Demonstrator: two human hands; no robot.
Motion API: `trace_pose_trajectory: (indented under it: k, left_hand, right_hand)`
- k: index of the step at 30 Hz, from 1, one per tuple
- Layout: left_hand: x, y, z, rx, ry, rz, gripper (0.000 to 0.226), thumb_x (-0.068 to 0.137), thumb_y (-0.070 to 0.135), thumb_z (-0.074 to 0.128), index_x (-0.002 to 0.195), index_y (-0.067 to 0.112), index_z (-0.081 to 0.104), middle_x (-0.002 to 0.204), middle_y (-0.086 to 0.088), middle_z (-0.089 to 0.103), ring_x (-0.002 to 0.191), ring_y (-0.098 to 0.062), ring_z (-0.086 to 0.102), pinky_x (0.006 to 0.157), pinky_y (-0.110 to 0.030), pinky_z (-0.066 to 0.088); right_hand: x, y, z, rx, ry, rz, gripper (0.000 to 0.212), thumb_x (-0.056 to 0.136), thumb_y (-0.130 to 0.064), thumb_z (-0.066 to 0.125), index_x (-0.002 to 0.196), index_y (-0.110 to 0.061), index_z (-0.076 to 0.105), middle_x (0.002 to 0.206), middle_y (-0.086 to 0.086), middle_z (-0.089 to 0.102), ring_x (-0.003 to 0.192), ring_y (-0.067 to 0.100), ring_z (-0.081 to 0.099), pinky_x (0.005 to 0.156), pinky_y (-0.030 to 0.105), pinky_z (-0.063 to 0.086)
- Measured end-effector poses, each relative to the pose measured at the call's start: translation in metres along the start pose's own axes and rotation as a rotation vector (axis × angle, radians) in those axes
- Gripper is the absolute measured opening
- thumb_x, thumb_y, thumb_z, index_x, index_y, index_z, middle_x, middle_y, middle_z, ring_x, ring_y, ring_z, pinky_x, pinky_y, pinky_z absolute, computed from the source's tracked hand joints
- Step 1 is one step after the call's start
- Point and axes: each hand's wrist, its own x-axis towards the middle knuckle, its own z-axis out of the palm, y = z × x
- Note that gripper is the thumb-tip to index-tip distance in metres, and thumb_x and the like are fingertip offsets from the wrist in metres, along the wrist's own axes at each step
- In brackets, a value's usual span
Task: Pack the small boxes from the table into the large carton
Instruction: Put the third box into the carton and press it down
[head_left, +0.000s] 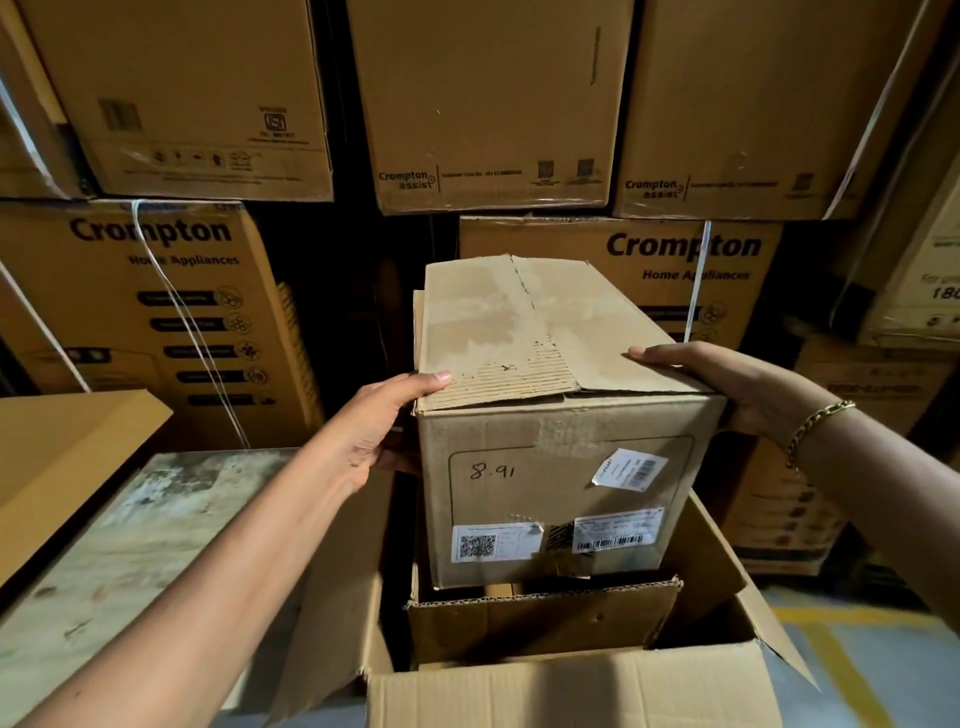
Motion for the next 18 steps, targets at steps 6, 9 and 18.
trace_pose_trajectory:
  k: [6,9,18]
  left_hand:
    - [0.009,-0.032,-0.003,-0.019,-0.033,-0.112,0.027,0.082,0.039,0.072,0.102,0.021,0.077,0.106,-0.010,0.076,0.092,-0.024,0.072,0.067,-0.036,0.057]
    - [0.016,-0.048,0.000,-0.004,-0.022,-0.156,0.030,0.087,0.036,0.066,0.111,0.018,0.073,0.107,-0.009,0.075,0.087,-0.020,0.069,0.061,-0.029,0.054]
    - [0.034,-0.086,0.002,0.142,-0.048,-0.236,0.027,0.077,0.022,0.069,0.102,0.016,0.060,0.121,0.000,0.063,0.116,-0.020,0.053,0.098,-0.041,0.035]
  right_hand:
    - [0.015,0.029,0.016,0.020,-0.011,0.044,0.046,0.082,-0.049,0.074,0.108,-0.011,0.070,0.087,0.010,0.072,0.058,0.022,0.066,0.051,0.028,0.055]
    - [0.027,0.050,0.024,0.055,-0.022,0.021,0.047,0.085,-0.044,0.073,0.116,-0.009,0.072,0.100,0.009,0.075,0.069,0.021,0.070,0.055,0.026,0.056]
    - [0.050,0.110,0.047,0.045,0.007,0.016,0.090,0.051,-0.054,0.091,0.125,-0.011,0.062,0.108,0.009,0.077,0.101,0.028,0.073,0.096,0.045,0.056]
